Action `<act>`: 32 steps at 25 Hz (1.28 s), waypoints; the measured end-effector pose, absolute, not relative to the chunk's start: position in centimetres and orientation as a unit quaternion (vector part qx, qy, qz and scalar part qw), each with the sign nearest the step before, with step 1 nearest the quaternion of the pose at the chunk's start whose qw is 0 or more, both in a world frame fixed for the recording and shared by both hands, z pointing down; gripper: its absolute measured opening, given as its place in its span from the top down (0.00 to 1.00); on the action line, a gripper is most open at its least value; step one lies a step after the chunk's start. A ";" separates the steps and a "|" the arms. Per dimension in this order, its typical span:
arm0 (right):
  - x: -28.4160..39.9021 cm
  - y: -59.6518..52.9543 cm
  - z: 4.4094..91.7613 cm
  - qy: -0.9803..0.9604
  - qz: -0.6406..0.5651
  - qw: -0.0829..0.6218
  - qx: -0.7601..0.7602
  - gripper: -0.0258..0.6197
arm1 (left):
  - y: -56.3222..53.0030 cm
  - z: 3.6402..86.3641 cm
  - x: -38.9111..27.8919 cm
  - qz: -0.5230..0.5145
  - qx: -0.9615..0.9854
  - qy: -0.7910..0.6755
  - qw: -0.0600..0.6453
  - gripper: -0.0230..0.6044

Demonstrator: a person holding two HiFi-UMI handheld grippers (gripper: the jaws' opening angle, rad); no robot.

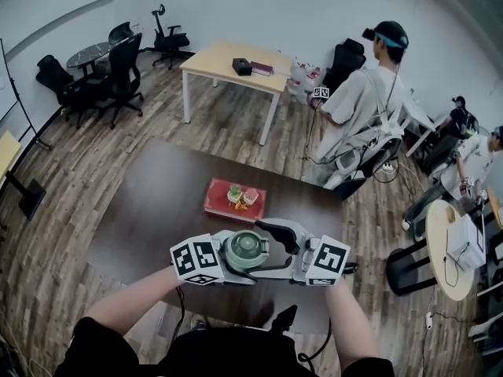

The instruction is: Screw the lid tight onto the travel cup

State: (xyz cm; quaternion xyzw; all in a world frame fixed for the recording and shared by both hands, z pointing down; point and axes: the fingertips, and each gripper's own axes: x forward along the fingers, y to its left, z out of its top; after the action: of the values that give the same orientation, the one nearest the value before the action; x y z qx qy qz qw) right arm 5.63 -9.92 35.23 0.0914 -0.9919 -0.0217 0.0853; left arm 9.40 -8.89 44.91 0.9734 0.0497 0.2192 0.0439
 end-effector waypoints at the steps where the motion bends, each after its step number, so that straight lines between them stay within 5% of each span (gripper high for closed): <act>1: 5.2 -9.8 35.5 -0.992 -0.020 0.089 0.084 0.25 | -8.9 44.9 9.5 0.220 0.973 0.049 0.043 0.29; 8: 5.0 -10.0 35.8 -0.969 -0.025 0.029 0.243 0.31 | -9.9 44.8 9.0 0.217 0.975 0.032 0.035 0.29; 17: 4.5 -11.3 36.3 -0.865 0.028 0.050 0.499 0.32 | -10.8 44.8 8.7 0.208 0.977 0.022 0.048 0.29; 32: 5.2 -9.2 34.4 -0.991 -0.015 0.101 0.084 0.32 | -8.9 42.5 9.4 0.177 0.982 0.061 0.036 0.29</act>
State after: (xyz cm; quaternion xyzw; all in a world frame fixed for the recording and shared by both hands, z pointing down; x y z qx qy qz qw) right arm 5.16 -9.24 34.41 0.0837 -0.9913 -0.0150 0.1010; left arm 9.39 -8.85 42.47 0.9817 0.0610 0.1769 0.0364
